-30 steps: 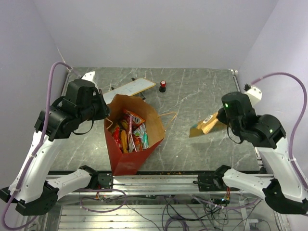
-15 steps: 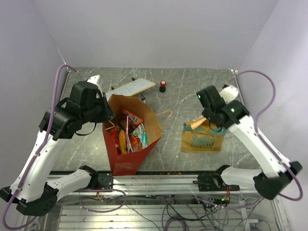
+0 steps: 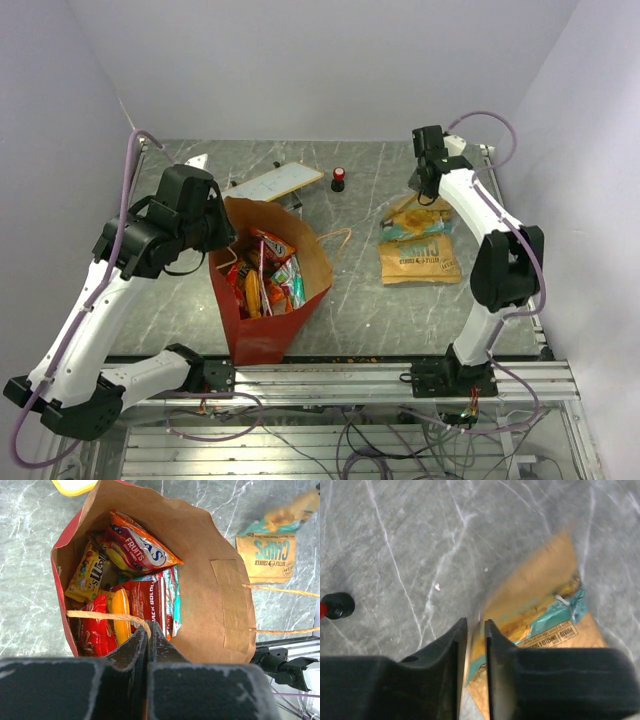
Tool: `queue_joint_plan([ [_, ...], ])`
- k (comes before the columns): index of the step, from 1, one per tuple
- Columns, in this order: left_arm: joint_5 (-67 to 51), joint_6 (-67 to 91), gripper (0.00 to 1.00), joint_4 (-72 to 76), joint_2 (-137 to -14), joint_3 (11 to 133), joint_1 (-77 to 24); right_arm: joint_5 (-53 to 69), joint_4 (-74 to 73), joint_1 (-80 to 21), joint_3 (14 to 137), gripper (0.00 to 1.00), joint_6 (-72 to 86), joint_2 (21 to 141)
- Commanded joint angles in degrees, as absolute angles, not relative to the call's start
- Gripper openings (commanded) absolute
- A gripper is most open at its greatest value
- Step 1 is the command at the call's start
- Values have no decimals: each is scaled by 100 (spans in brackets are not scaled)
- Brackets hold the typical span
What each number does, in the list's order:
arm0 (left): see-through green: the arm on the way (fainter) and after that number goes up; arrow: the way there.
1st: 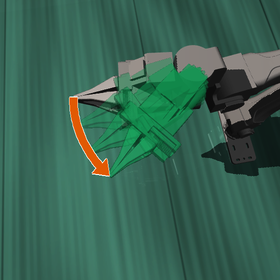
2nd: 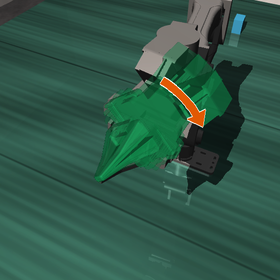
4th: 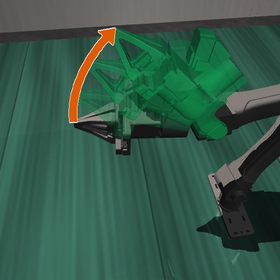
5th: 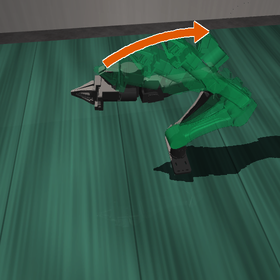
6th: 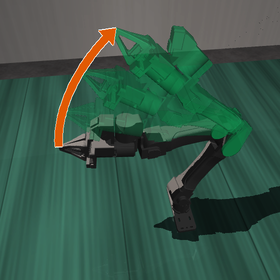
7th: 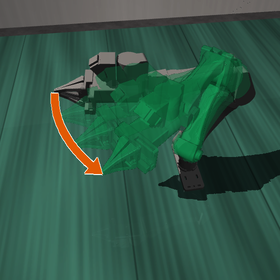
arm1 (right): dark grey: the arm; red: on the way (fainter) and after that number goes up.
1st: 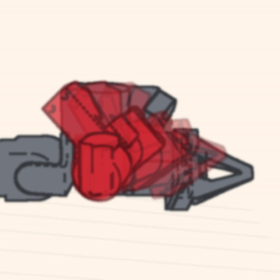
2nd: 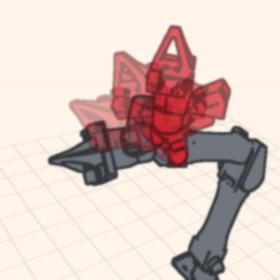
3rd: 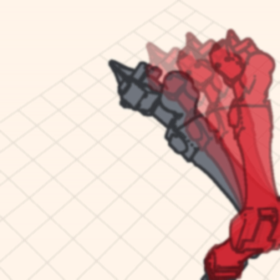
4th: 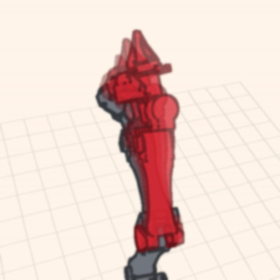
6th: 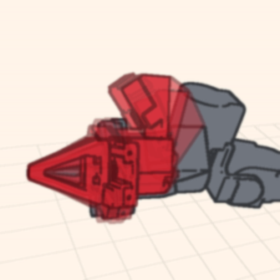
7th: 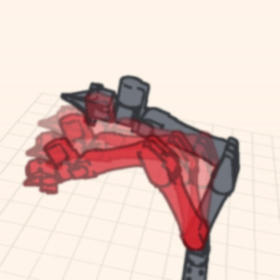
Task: Take the snacks out of the paper bag
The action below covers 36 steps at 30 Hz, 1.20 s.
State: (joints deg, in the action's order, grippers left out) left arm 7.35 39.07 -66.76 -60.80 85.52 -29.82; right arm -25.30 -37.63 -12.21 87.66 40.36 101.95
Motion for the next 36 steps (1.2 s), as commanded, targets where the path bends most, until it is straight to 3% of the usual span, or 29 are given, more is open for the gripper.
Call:
queue_joint_plan([
  [1, 872, 4070, 7, -6714, -6160, 8730, -2957, -2173, -3260, -1087, 9425, 27, 3717, 10655],
  [5, 904, 4095, 7, -6810, -6150, 8756, -2962, -1739, -3487, -1017, 9731, 39, 3531, 10759],
  [9, 895, 4025, 7, -6894, -6064, 8724, -2962, -564, -3608, -1012, 9351, 45, 3315, 10450],
  [16, 819, 3865, 7, -6742, -5900, 8575, -2962, 1194, -3525, -1086, 7793, 44, 3178, 8727],
  [21, 729, 3831, 7, -6669, -5750, 8524, -2961, 1569, -4033, -1503, 7739, 45, 3194, 7611],
  [24, 604, 3849, 7, -6557, -5635, 8499, -2961, 1437, -4144, -2168, 7984, 51, 3520, 7164],
  [29, 604, 3817, 7, -6284, -5425, 8306, -2960, 1089, -3574, -3752, 8074, 52, 4190, 6828],
  [36, 395, 4104, 7, -6101, -5321, 7910, -2962, 229, -4100, -5670, 9576, 53, 4234, 8067],
])
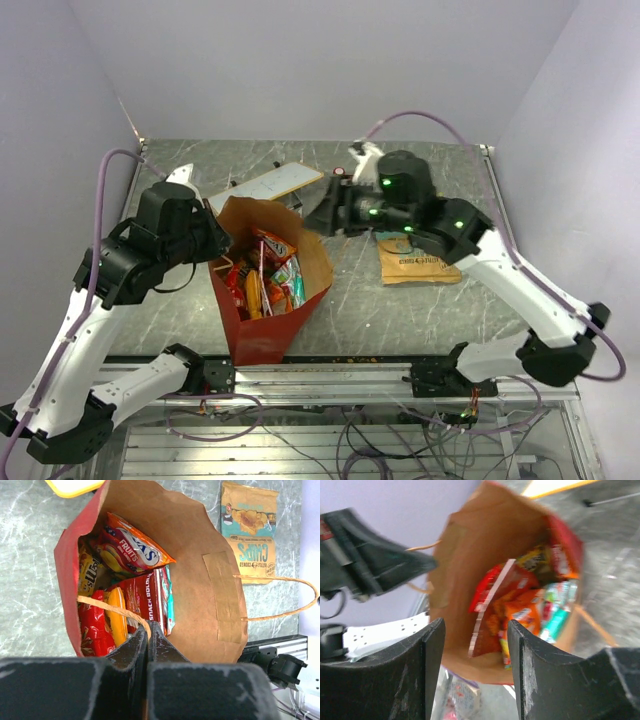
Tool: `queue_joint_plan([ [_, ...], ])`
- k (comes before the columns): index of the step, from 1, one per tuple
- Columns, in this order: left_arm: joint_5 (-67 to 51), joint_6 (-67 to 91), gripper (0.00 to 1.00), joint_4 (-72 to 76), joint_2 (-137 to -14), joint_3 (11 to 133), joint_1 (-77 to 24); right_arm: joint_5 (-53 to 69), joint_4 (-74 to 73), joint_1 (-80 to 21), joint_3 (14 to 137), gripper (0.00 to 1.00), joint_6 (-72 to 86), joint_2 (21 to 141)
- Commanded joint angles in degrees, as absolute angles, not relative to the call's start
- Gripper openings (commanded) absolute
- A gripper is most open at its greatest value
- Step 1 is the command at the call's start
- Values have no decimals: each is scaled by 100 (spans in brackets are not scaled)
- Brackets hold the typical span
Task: Take the snacks out of the paper bag
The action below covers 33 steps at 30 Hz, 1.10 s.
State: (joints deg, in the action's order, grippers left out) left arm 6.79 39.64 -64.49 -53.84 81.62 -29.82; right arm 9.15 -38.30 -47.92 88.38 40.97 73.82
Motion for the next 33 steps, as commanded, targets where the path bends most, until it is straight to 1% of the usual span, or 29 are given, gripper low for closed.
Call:
queue_joint_plan([
  [1, 375, 4117, 7, -6078, -5324, 7863, -2962, -59, -4278, -5891, 9900, 53, 4277, 8308],
  [4, 447, 4150, 7, -6164, -5369, 7915, -2962, -808, -5010, -6275, 10434, 54, 4448, 8921],
  [7, 473, 4188, 7, -6082, -5317, 7875, -2962, -1070, -5466, -6329, 10573, 55, 4932, 9353],
  [9, 472, 4215, 7, -6031, -5298, 7854, -2962, -1048, -5429, -6395, 10458, 56, 5268, 9479],
  [12, 444, 4237, 7, -6061, -5372, 7943, -2962, -771, -4951, -6540, 10116, 57, 5588, 9599],
  [18, 398, 4249, 7, -6088, -5423, 8103, -2962, -634, -4966, -6700, 9994, 56, 5959, 10045],
  [20, 359, 4290, 7, -6047, -5399, 8053, -2960, -511, -4984, -6767, 10048, 56, 5937, 10235],
  [24, 180, 4390, 7, -5964, -5369, 7908, -2961, -666, -5281, -6932, 10382, 55, 5860, 10652],
  [26, 103, 4411, 7, -5968, -5367, 7880, -2962, -709, -5467, -6952, 10502, 52, 5868, 10810],
  [27, 92, 4420, 7, -5978, -5358, 7871, -2962, -746, -5549, -6956, 10569, 48, 5871, 10870],
  [33, 94, 4389, 7, -6139, -5398, 7928, -2962, -932, -5924, -6963, 11056, 19, 5812, 11049],
])
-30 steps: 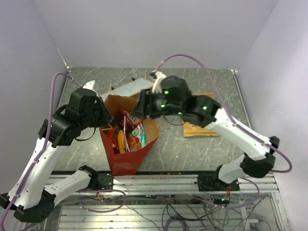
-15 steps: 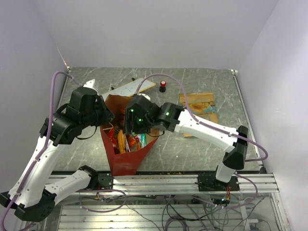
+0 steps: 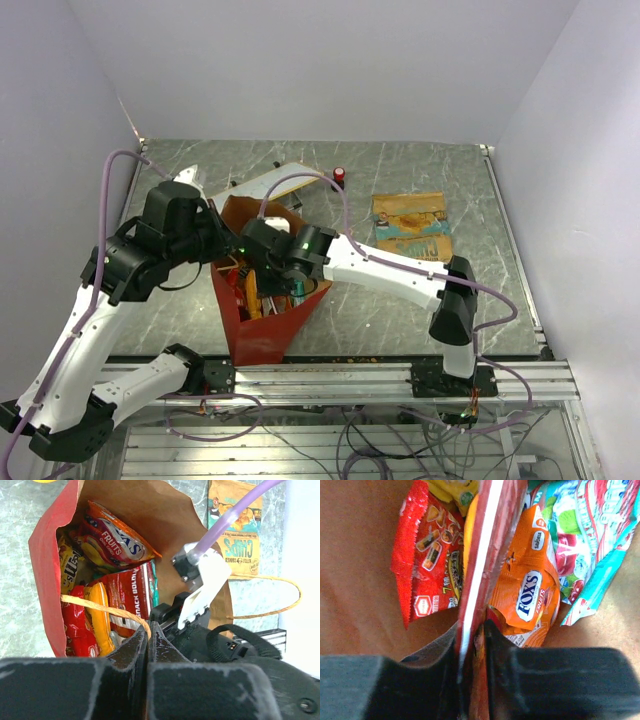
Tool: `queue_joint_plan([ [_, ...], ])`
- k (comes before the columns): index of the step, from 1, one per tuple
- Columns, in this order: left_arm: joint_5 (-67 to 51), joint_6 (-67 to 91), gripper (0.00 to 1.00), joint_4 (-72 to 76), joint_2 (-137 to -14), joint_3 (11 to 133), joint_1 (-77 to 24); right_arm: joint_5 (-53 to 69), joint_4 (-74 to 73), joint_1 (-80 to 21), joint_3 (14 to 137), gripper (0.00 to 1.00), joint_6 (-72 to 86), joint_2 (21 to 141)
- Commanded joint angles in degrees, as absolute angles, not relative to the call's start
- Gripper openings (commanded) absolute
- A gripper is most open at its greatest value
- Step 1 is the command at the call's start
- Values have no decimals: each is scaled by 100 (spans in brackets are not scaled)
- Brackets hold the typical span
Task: Take the snacks out of the paper bag
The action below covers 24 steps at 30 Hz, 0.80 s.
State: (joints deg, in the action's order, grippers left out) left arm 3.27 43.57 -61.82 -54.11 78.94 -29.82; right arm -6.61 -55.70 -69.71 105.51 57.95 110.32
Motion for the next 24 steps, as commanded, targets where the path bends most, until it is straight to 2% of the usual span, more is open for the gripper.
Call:
queue_joint_plan([
  [1, 82, 4387, 7, -6167, -5410, 7962, -2961, -926, -5955, -6960, 11150, 14, 5788, 11062],
  [3, 81, 4390, 7, -6221, -5403, 8012, -2962, -923, -5982, -6956, 11362, 5, 5738, 11077],
  [5, 160, 4382, 7, -6275, -5341, 8027, -2962, -922, -6009, -6957, 11564, 0, 5708, 11071],
  [16, 334, 4277, 7, -6555, -5190, 8072, -2960, -1010, -5012, -6759, 11167, 0, 6022, 9881],
  [24, 394, 4138, 7, -6552, -5288, 8276, -2961, -1223, -4878, -6467, 11172, 0, 6031, 9023],
])
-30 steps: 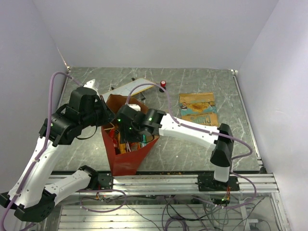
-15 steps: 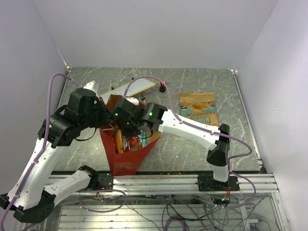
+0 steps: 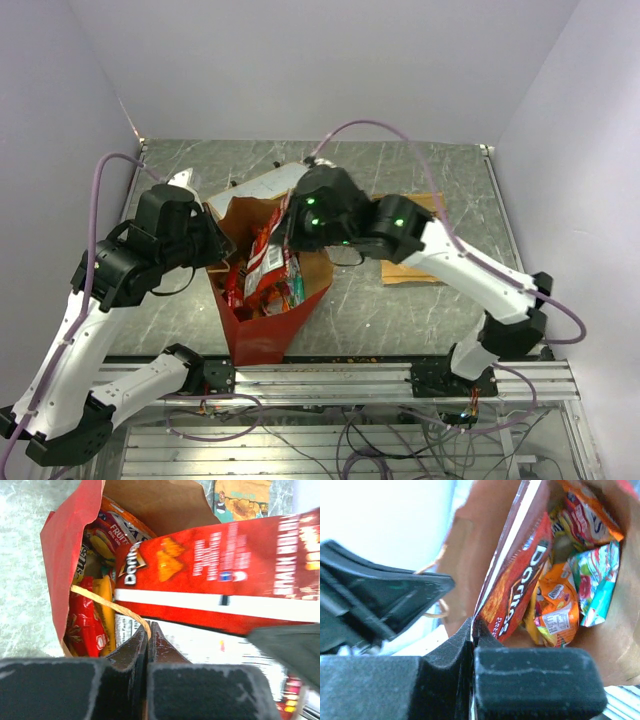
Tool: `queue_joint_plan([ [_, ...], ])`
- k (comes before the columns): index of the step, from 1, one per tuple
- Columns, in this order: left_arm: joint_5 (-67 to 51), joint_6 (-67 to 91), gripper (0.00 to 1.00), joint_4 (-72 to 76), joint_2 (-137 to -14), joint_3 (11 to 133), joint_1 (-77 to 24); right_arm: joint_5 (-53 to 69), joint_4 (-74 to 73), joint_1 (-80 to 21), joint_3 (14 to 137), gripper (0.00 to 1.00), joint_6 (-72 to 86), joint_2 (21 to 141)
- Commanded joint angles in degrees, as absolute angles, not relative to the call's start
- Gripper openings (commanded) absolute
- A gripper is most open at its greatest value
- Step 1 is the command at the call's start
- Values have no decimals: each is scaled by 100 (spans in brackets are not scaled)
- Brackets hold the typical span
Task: Take the snacks out of the paper bag
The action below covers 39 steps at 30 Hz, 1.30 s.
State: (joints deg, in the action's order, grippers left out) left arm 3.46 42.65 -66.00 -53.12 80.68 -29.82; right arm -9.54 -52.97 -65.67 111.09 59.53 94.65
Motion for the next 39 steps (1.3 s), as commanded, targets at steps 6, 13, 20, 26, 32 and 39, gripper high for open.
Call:
queue_joint_plan([
  [6, 264, 4158, 7, -6435, -5273, 8171, -2960, -1486, -4635, -6419, 11340, 0, 6029, 8630],
  [13, 246, 4150, 7, -6451, -5270, 8118, -2962, -1930, -4570, -6368, 11991, 0, 5762, 8404],
  [20, 255, 4211, 7, -6433, -5220, 7975, -2961, -2847, -4016, -6339, 12294, 0, 4891, 8043],
  [26, 295, 4391, 7, -6303, -5169, 7850, -2962, -4028, -3448, -6335, 12176, 0, 3893, 7923],
  [32, 342, 4328, 7, -6366, -5314, 7919, -2957, -4624, -4326, -5567, 13041, 0, 3281, 8529],
  [39, 302, 4226, 7, -6346, -5382, 7998, -2962, -3518, -4461, -3864, 11898, 0, 3275, 8445],
])
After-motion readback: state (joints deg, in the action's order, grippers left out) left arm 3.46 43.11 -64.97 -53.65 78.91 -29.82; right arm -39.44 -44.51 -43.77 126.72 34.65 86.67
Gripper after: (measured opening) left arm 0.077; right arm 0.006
